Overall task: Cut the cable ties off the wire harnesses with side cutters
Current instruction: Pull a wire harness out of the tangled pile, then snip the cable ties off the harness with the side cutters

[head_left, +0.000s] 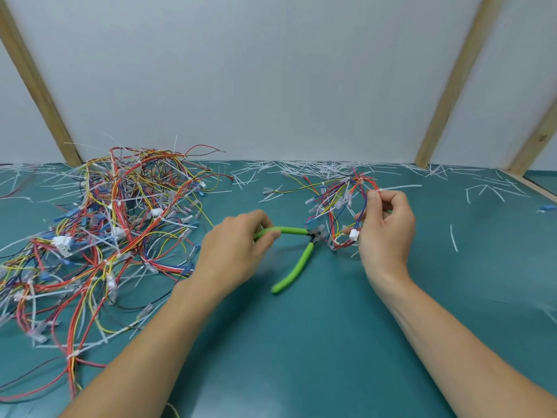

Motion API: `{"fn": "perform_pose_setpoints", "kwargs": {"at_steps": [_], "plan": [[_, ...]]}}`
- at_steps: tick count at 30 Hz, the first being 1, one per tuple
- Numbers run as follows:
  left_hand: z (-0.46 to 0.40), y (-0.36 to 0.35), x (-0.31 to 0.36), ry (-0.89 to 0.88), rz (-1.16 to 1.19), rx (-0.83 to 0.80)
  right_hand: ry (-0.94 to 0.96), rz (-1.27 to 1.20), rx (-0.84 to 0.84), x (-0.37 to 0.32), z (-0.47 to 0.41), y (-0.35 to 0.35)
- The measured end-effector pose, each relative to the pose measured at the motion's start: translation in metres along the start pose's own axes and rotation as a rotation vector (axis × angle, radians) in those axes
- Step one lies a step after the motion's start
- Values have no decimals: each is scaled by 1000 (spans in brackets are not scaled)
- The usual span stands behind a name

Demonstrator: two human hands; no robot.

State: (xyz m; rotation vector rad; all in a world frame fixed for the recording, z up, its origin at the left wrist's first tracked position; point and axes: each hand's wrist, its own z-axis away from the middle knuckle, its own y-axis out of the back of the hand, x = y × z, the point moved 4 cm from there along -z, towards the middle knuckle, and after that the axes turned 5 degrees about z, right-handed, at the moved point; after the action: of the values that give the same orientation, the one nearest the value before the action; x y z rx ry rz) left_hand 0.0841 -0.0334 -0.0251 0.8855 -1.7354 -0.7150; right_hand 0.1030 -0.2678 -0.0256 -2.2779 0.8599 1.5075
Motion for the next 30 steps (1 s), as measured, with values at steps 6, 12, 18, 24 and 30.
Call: {"fn": "perform_pose_setpoints", "kwargs": {"at_steps": [6, 12, 18, 24, 30], "plan": [[-6, 18, -26, 195, 207, 272, -86, -40, 65, 10, -7, 3], [-4, 18, -31, 267, -127, 276, 98, -27, -47, -7, 3, 0], [1, 2, -30, 272, -296, 92, 241, 9, -141, -17, 16, -7], [1, 11, -30, 256, -386, 111, 316, 10, -267, -19, 28, -16], [5, 8, 8, 6, 152, 311, 369, 43, -354, -17, 38, -25]]}}
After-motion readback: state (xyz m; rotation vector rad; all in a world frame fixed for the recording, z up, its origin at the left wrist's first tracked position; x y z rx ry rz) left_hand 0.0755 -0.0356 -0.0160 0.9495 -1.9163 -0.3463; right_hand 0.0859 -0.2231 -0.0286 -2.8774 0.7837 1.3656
